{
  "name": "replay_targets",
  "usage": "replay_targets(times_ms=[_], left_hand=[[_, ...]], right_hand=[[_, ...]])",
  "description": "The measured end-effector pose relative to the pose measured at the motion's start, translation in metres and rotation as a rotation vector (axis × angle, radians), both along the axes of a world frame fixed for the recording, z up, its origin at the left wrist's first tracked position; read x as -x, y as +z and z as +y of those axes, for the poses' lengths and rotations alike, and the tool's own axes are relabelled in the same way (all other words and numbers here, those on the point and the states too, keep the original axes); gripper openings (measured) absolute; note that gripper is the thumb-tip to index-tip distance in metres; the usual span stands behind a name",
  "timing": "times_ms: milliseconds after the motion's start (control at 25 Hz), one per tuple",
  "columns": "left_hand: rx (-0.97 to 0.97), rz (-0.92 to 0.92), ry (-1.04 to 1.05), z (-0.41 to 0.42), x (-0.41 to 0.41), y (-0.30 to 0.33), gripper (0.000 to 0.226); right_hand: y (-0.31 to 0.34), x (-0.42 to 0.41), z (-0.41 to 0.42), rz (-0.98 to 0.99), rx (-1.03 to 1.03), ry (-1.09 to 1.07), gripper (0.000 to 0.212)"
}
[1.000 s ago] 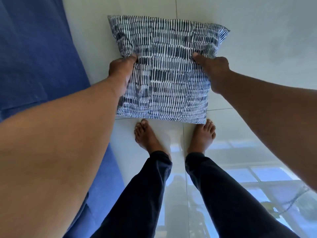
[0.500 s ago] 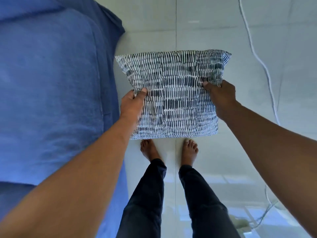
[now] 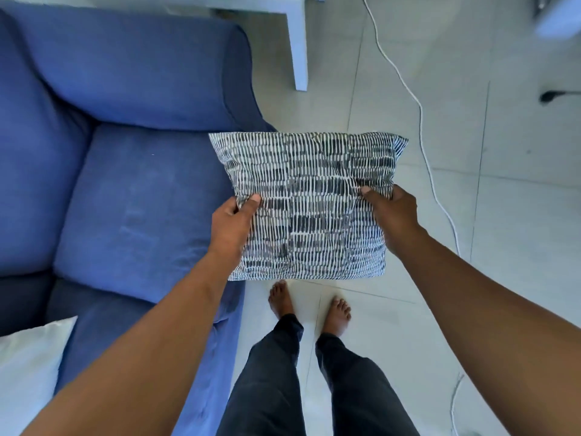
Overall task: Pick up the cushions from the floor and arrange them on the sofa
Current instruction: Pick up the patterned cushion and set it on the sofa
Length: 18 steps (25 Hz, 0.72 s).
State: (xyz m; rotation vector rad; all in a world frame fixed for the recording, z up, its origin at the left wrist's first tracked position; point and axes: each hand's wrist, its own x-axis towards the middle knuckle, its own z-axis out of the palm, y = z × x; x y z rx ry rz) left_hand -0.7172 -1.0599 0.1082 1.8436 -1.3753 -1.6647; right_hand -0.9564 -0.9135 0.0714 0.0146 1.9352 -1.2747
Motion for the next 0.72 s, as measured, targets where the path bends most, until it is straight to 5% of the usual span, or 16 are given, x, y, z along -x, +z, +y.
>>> replay_targets(times_ms=[160, 280, 360, 400, 480, 600, 680, 720], left_hand=[[0.022, 0.062, 0.146, -0.013, -0.035, 0.048, 0.039], [0.015, 0.131, 0.278, -0.027, -0.063, 0.075, 0.019], [0.017, 0.207, 0.350, -0.041, -0.083, 0.079, 0.050], [0.023, 0.225, 0.421, -0.049, -0.093, 0.082, 0.051], [-0.027, 0.252, 0.508, -0.069, -0.113, 0.088, 0.013], [-0.023, 0.268, 0.592, -0.094, -0.136, 0.105, 0.023], [-0.034, 0.268, 0.700, -0.117, -0.162, 0.101, 0.007], [-0.035, 0.263, 0.738, -0.131, -0.171, 0.102, 0.031]], right_hand=[[0.056, -0.013, -0.045, 0.048, 0.015, 0.142, 0.025], [0.076, -0.027, -0.093, 0.065, 0.013, 0.269, 0.033], [0.085, -0.039, -0.129, 0.066, 0.021, 0.339, 0.040], [0.088, -0.046, -0.149, 0.062, 0.034, 0.368, 0.038], [0.094, -0.062, -0.190, 0.045, 0.045, 0.427, 0.034], [0.097, -0.092, -0.249, 0.045, 0.030, 0.547, 0.036], [0.102, -0.112, -0.288, 0.032, 0.019, 0.600, 0.021], [0.105, -0.123, -0.308, 0.022, 0.023, 0.618, 0.015]])
